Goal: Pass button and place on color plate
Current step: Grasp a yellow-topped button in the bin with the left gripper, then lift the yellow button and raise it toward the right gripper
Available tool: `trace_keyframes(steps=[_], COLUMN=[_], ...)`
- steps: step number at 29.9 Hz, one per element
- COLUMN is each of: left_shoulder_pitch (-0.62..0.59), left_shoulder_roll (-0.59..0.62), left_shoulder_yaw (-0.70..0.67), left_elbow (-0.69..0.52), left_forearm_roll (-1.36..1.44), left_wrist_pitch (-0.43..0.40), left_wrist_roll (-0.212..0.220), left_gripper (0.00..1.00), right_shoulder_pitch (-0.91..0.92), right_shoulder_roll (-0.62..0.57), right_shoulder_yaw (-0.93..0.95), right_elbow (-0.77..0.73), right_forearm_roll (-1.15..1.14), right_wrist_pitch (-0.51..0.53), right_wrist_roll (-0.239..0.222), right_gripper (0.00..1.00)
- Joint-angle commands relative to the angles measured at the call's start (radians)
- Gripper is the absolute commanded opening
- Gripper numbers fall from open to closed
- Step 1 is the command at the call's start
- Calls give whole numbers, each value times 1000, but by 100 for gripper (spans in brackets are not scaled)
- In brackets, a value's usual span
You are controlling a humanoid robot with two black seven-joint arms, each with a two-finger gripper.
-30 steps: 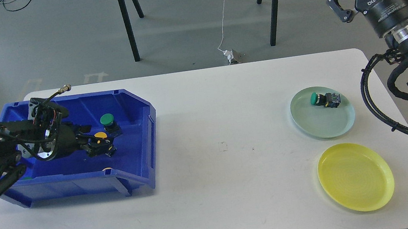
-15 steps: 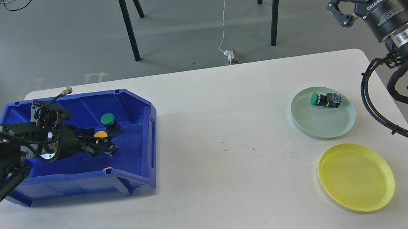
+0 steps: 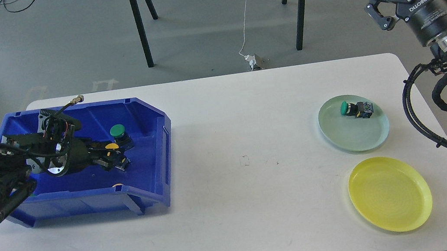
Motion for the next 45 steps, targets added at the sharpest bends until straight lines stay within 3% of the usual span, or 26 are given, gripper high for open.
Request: trace_keyframes(steps=[1,7,11,14,18,21,25,27,29,33,40,45], left_shoulder_pitch=[-9,-60,-82,-94,-95,-97,-89,-86,-86,-85,-82,-74], left_shoulder_roll=[40,169,320,402,411,379,229,155,79,-27,-176,-205], left_shoulder_yaw=[-6,-15,-24,-113,-238,-319,-432,-456,-457,-448,-443,-442], left_elbow=[-40,-158,-325,-445,-495,-498,-498,-493,-488,-481,-427,-401], left_forearm_roll=[1,-1,-8,-92,-206,-269,-326,-332,-332,-314,-160,-153], left_wrist_pitch=[-2,-22,-22,-19,-24,-14,27,82,136,179,182,182], left_wrist_roll=[0,-40,-55,-55,-55,-55,-55,-55,-55,-55,-55,-55], left_gripper=[36,36,36,36,36,35,34,34,34,32,30,30], right_shoulder_pitch=[0,0,0,-14,-40,-63,-110,-146,-163,-166,-166,-155], right_shoulder_roll=[0,0,-2,-14,-29,-31,-23,-17,-14,-8,9,44], right_shoulder_yaw=[2,0,0,15,15,17,6,-11,-23,-52,-184,-225], right_elbow=[1,3,7,9,9,9,59,128,187,230,289,317], right_forearm_roll=[0,0,0,2,2,2,2,0,0,0,-3,-18], right_wrist_pitch=[-1,-1,2,6,6,6,-6,-123,-170,-173,-125,-119], right_wrist_roll=[-1,-1,-1,-1,-1,-1,-4,-8,-8,-10,-2,-10], right_gripper=[98,99,99,99,98,98,98,98,98,98,96,93])
